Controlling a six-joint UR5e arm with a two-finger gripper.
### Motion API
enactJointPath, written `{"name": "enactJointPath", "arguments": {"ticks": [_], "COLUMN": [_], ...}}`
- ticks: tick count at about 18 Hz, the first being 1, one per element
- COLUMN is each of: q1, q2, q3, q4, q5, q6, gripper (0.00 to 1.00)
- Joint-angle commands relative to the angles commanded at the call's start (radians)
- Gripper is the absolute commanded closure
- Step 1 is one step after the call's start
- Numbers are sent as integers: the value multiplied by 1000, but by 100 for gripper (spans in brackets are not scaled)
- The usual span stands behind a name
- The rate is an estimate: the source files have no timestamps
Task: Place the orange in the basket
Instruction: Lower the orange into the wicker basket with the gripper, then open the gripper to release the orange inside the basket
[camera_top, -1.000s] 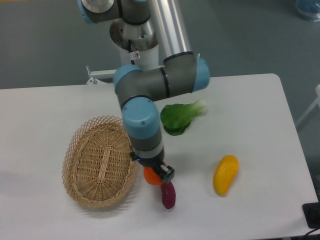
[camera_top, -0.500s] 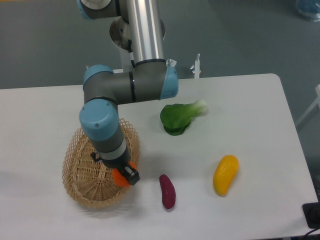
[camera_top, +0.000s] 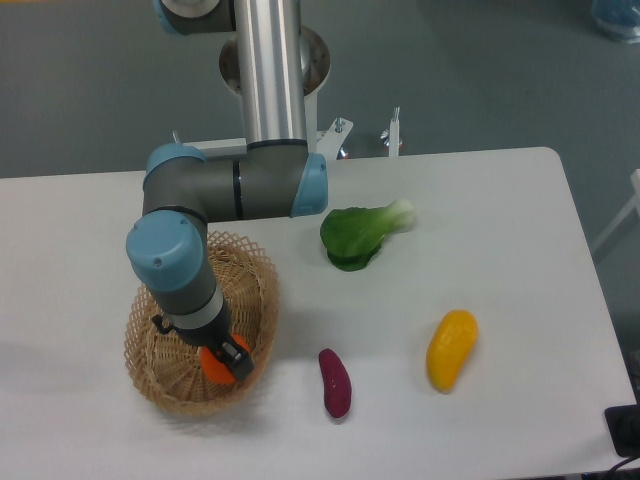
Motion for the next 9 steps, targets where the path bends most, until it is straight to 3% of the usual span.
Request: {"name": "enactJointPath", "arguments": {"ticks": [5, 9], "q1": [2, 12], "q2": [-5, -11], "q3": [14, 17], "q4": [24, 195], "q5": [-2, -9], "q6": [-8, -175], "gripper": [1, 0]}}
